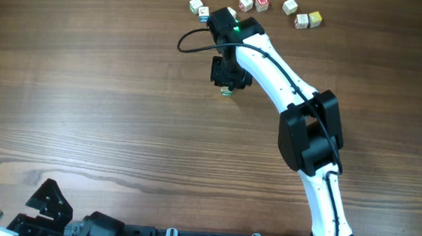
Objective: Form a tower
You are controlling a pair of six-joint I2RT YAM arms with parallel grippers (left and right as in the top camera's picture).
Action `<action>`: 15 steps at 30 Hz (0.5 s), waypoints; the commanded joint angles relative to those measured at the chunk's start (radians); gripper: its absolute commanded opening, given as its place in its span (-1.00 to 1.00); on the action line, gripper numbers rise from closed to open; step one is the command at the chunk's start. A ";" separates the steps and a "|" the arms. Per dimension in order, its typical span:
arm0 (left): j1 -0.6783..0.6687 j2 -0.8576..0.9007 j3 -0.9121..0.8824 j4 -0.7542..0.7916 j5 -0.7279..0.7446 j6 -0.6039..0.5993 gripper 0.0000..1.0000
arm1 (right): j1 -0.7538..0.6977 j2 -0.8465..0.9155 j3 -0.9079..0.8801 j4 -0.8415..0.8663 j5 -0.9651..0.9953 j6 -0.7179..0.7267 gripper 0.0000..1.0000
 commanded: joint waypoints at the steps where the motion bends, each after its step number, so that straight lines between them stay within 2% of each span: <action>1: 0.006 -0.005 -0.003 0.002 -0.013 -0.009 1.00 | -0.002 -0.006 0.019 -0.003 -0.006 -0.010 -0.74; 15: 0.006 -0.005 -0.003 0.002 -0.013 -0.009 1.00 | -0.002 -0.006 0.019 0.004 -0.017 -0.009 -0.74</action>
